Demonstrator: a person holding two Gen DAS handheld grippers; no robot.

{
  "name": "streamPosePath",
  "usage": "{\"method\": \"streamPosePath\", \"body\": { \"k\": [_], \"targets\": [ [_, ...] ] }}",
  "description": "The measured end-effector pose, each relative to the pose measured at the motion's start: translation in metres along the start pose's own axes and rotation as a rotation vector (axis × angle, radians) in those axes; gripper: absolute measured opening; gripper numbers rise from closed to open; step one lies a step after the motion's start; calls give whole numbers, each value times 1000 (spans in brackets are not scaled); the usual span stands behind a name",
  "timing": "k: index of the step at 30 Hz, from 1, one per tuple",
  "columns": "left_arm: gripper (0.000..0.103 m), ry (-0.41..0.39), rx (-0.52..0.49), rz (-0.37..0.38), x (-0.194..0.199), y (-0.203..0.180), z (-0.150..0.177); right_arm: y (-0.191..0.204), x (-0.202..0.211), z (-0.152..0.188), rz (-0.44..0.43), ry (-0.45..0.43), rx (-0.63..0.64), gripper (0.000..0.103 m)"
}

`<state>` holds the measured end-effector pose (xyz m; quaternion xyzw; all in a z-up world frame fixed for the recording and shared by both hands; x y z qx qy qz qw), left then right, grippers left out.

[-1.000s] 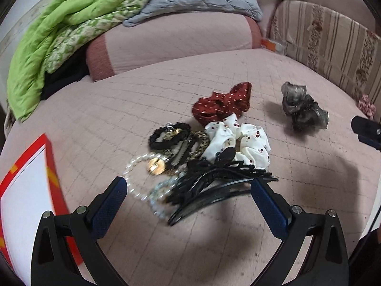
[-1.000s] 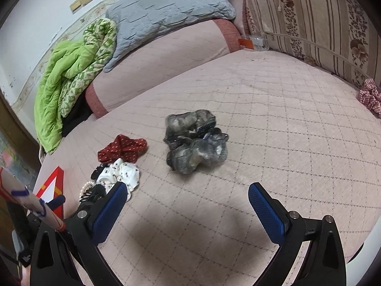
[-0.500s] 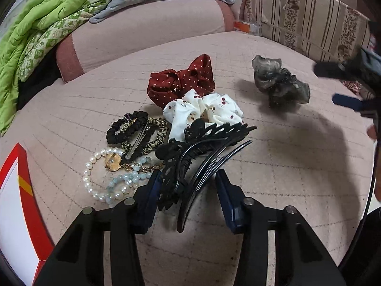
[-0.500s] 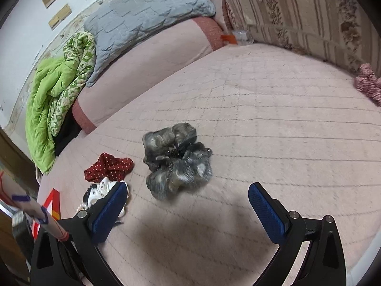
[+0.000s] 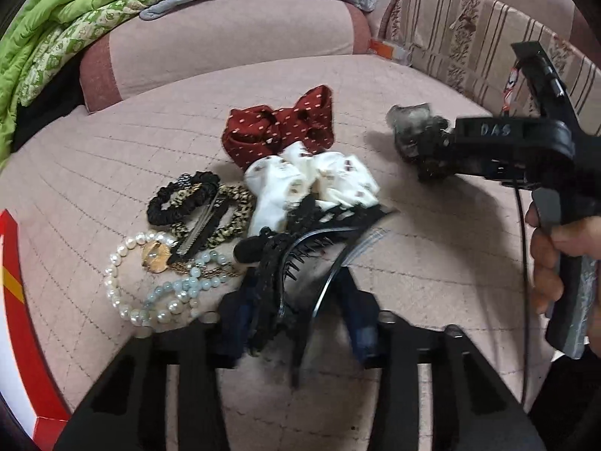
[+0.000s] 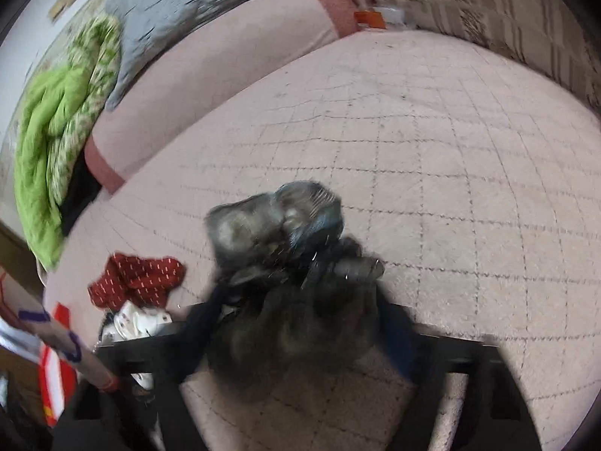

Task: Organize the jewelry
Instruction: 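Grasp the black claw clips with the left gripper while the right grasps the grey scrunchie, then carry the claw clips and grey scrunchie with both grippers over the white box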

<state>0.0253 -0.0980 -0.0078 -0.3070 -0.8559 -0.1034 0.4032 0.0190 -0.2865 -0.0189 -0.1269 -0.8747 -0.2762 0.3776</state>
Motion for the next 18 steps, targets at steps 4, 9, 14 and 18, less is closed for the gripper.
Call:
{"method": "streamPosePath", "body": {
  "k": [4,9,14,18],
  "targets": [
    [28,-8,29,38,4,0,1,2,15,2,-6,-42,23,31],
    [28,-43,50,55,17,1,0,5,48,3,-18,-146,48,27],
    [28,-112,67,53,39,6,-4,26,69,5,-85,-228,80,27],
    [28,-168,78,35,59,15,-8,46,80,14,-132,-252,114,27]
  ]
}}
Point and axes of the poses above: each gripper's, at about its wrist camera, not at the fingertips, and x roughly against the way its jaws point, y to its left, z to its underside, the point moved 3 cm from there along -x, roughly the way its jaws point, and after that the axes turned 3 degrees about -y, right-handed, at the moved point
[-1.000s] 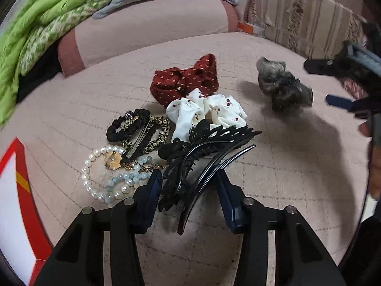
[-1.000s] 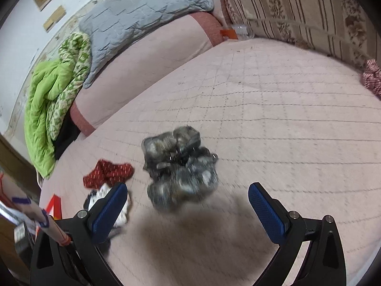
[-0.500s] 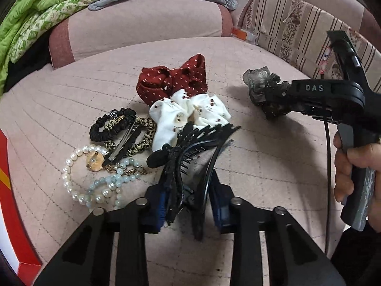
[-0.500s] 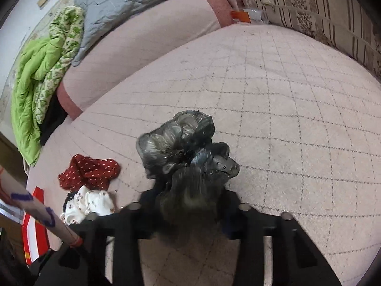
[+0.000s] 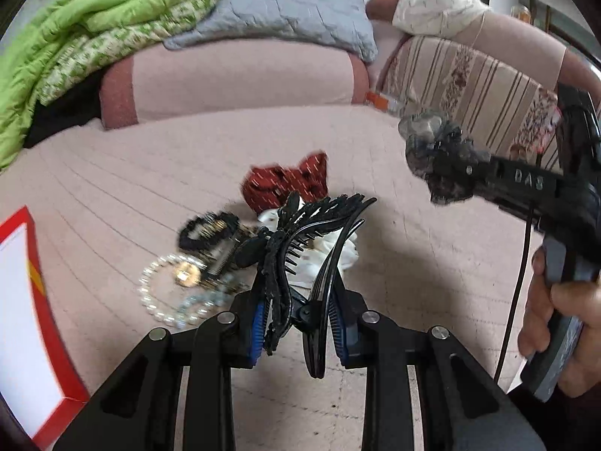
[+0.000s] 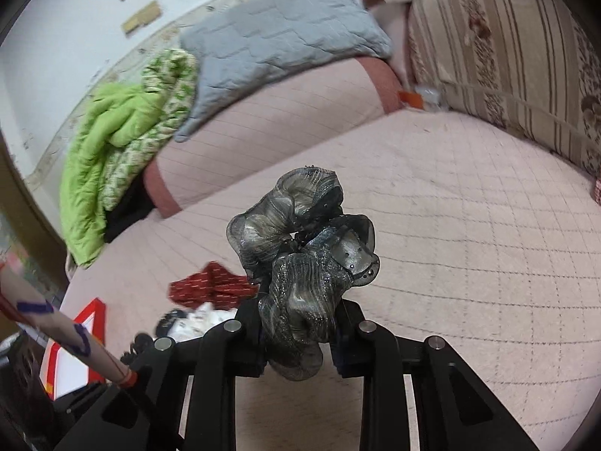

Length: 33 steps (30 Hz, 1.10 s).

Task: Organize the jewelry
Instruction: 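Carry the claw clips and grey scrunchie with both grippers over the white box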

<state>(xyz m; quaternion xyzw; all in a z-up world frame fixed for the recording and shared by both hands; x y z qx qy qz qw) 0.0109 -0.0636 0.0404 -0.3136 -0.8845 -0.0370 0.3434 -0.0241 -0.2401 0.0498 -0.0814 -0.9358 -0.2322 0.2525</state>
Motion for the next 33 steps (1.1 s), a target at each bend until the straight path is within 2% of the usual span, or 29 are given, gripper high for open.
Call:
{"method": "streamPosePath", "body": {
  "k": [5,16,24,33],
  "targets": [
    [28,-55,42,-48,23,24,-6,33,0,8,-67,10,31,27],
    [28,-120,118,-132,68,86,-9,100,-13,27,-170,42,122,27],
    [28,-144,167,-200,99,131,-5,151,-20,48,-245,78,208,27],
    [28,-161,234,-289,124,180,7,187,-28,70,-302,145,253,27]
  ]
}}
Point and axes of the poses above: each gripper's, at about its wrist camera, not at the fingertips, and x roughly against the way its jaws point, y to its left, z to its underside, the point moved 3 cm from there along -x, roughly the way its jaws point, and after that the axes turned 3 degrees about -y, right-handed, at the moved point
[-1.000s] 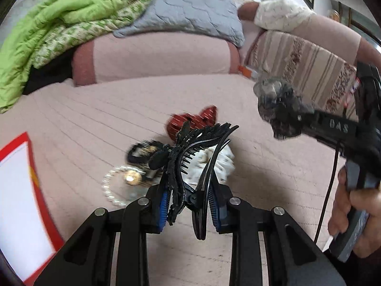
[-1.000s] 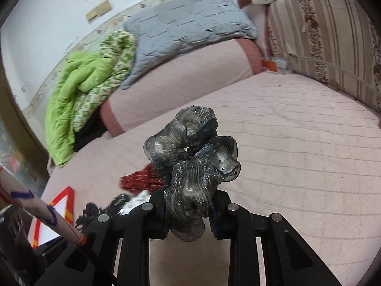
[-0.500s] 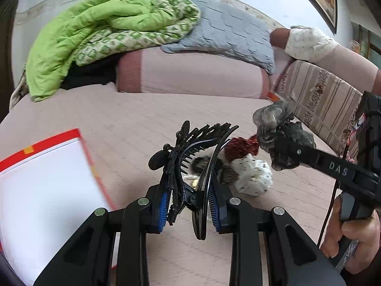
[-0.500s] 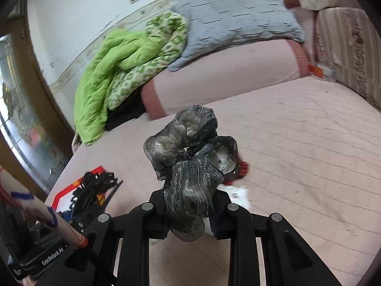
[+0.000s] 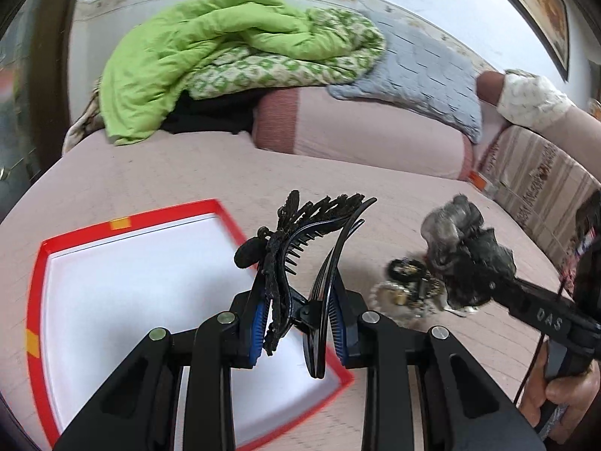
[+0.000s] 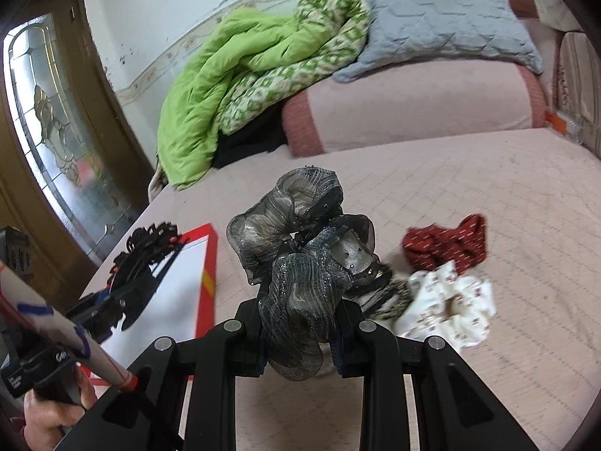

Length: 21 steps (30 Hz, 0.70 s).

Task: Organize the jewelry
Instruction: 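Carry the claw clips and grey scrunchie with both grippers over the white box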

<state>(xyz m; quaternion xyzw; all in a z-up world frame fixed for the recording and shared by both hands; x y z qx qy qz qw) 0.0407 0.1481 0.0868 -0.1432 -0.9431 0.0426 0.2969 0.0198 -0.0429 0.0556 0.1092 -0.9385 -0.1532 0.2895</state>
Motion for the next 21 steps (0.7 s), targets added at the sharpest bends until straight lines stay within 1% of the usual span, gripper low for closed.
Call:
{"method": "streamPosePath", "body": {
  "k": [3,6,12,16,21],
  "targets": [
    [28,-1,29,-20,4,20,-1,19,-6,4,-19,20,19,27],
    [28,-4,57,-38,7,37,-1,45,-17,8,-62,54,16,28],
    [28,-13,110,-101,19,81,0,98,-45,16,-117,129,65,28],
    [28,-2,173,-144,22,115,2,125,-67,15,-147,173,62,28],
    [28,24,219,-202,19,145,4,148,-97,13,-168,225,57,28]
  ]
}}
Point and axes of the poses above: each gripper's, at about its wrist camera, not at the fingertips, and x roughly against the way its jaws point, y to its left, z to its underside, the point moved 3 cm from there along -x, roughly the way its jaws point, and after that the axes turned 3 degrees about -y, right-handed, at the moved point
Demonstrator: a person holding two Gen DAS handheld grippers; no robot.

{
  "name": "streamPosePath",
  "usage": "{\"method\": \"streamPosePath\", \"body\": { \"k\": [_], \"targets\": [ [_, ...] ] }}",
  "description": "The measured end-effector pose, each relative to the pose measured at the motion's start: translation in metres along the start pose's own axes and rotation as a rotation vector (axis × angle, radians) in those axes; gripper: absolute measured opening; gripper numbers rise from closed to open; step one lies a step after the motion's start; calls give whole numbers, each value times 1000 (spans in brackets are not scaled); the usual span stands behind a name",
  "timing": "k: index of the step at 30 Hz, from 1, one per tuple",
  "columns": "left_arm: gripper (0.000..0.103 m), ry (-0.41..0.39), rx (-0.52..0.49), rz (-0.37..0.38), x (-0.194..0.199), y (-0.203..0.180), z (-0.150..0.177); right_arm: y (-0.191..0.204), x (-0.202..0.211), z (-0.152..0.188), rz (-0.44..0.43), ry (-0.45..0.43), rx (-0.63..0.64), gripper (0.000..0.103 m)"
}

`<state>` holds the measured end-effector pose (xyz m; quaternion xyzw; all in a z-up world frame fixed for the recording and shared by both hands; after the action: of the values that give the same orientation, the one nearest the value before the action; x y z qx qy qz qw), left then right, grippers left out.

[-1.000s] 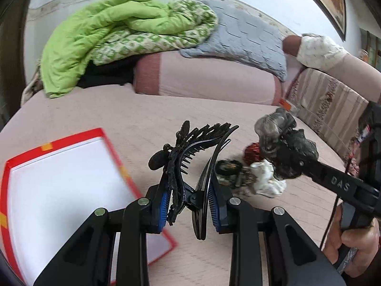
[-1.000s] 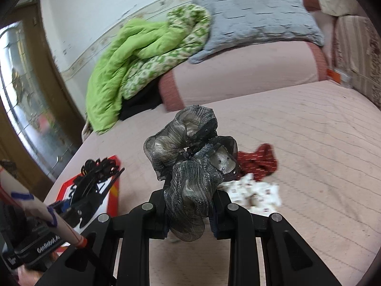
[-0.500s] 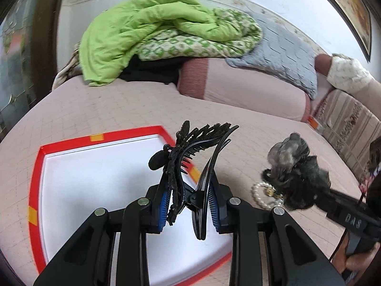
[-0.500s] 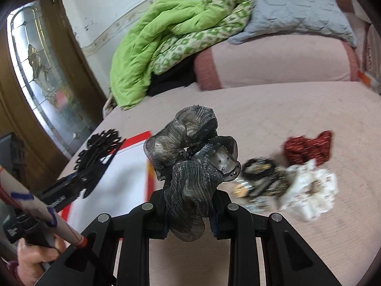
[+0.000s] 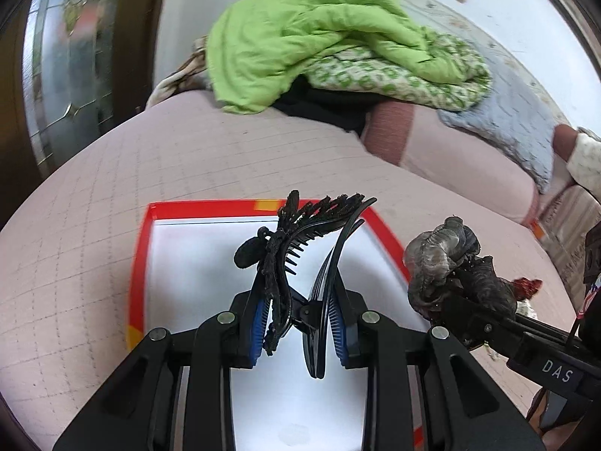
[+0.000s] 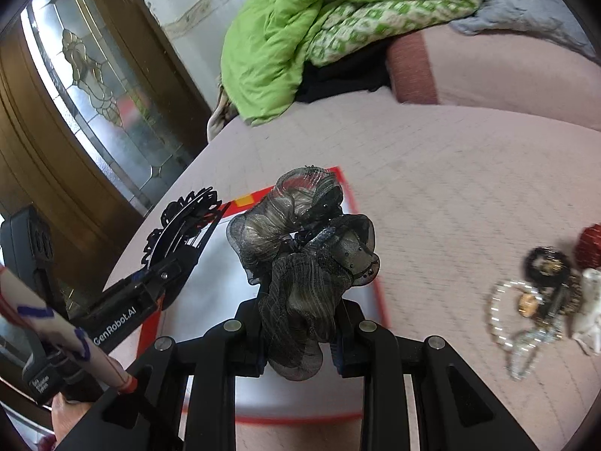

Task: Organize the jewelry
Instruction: 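Carry the claw clips and grey scrunchie with both grippers over the white box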

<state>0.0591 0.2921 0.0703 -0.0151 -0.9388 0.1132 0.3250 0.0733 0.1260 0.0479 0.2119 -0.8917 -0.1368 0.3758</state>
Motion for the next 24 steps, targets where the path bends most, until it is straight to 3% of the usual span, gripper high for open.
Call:
{"method": "streamPosePath", "body": {
  "k": [10,24],
  "targets": [
    [28,67,123,-91,-24,40,-10,17,-62,-24,-1,85,12,28],
    [28,135,188,-125,-54,56,-12,14,-107,-31,7,146,-25,30]
  ]
}}
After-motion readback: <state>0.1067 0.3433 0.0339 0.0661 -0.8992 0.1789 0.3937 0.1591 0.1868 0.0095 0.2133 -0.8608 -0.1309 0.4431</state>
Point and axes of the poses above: each gripper's, at about its wrist camera, not at the fingertips, and x roughly against the way its jaws point, y to its left, z to its underside, the point moved 3 cm from there along -x, roughly the way its jaws point, and after that the axes turned 3 degrees about -y, right-handed, at the moved point
